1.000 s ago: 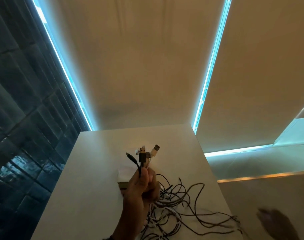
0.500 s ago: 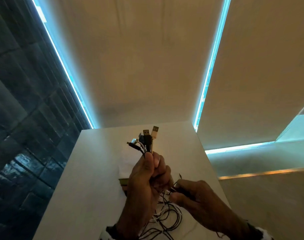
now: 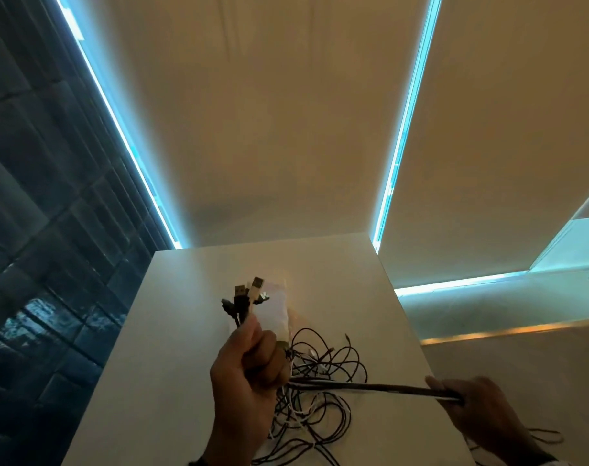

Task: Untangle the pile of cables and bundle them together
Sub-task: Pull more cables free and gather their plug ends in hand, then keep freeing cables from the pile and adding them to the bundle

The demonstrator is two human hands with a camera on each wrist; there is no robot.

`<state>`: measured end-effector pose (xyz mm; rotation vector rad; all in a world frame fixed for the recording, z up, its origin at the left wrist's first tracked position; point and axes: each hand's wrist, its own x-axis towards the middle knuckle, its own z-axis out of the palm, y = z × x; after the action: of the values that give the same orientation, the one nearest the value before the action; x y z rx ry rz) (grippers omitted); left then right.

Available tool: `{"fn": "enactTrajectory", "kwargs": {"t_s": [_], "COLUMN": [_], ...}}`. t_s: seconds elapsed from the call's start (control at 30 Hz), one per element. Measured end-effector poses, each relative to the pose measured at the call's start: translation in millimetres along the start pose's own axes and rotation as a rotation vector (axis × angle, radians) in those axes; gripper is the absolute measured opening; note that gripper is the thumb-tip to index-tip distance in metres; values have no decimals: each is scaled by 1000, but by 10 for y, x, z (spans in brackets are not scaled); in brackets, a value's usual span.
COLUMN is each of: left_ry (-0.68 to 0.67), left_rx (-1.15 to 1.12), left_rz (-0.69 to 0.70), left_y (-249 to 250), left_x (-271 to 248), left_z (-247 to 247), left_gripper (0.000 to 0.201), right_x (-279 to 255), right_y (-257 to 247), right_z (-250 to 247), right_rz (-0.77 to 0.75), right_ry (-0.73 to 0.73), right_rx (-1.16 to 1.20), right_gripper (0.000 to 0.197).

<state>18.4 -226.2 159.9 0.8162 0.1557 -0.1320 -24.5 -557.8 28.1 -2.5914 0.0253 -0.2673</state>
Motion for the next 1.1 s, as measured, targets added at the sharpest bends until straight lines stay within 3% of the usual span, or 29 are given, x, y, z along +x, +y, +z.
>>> {"fn": "enactTrajectory", "kwargs": {"t_s": [0.07,0.13,0.2,0.3,0.33,0.4,0.43,0.47,0.5,0.6,0.67,0.77,0.87,1.0,1.1], "left_ry": [71,118,124,86,72,48,41,36,35,24,33,43,-17,-161,-142], "left_rx": [-19,-56,-73,-73,-70,-61,-61,-69,-87,-154,-164,-112,-69,-69,-80], "left_rz": [-19,-79,-149,-231,-242,-246,-245,-247,-253,-248,-213,-149,-109,-49,-26], "left_y": [-84,-208,-344,-446,-452,-425,-413,-414,-429,-472,-456,-368,-282,-295,-278], "left_x": [34,61,71,94,116,155,168,172,176,180,185,191,186,146,136], "left_z": [-48,-94,-141,-208,-231,-242,-232,-215,-195,-104,-52,-58,-134,-154,-91], "left_gripper": [26,31,39,42,42,42,41,41,41,42,42,42,40,34,34], "right_x": [-93,-187,-248,-222,-242,-135,-40,44,134,189,124,62,129,322,389], "right_y": [145,257,365,450,479,385,156,-85,-342,-1307,-1680,-1816,-1855,-1748,-1673], "right_z": [104,204,296,374,382,293,202,144,153,310,539,661,468,229,243], "right_rz": [92,250,315,358,354,241,223,189,75,-152,-148,-3,-3,59,27], "right_ry": [-39,-151,-337,-731,-779,-825,-861,-817,-678,-372,-365,-355,-446,-854,-857], "right_rx": [-146,-228,-244,-228,-180,-232,-241,-216,-138,184,371,589,758,1220,1072], "right_gripper": [72,52,26,25,47,135,139,121,102,76,68,46,31,37,43]}}
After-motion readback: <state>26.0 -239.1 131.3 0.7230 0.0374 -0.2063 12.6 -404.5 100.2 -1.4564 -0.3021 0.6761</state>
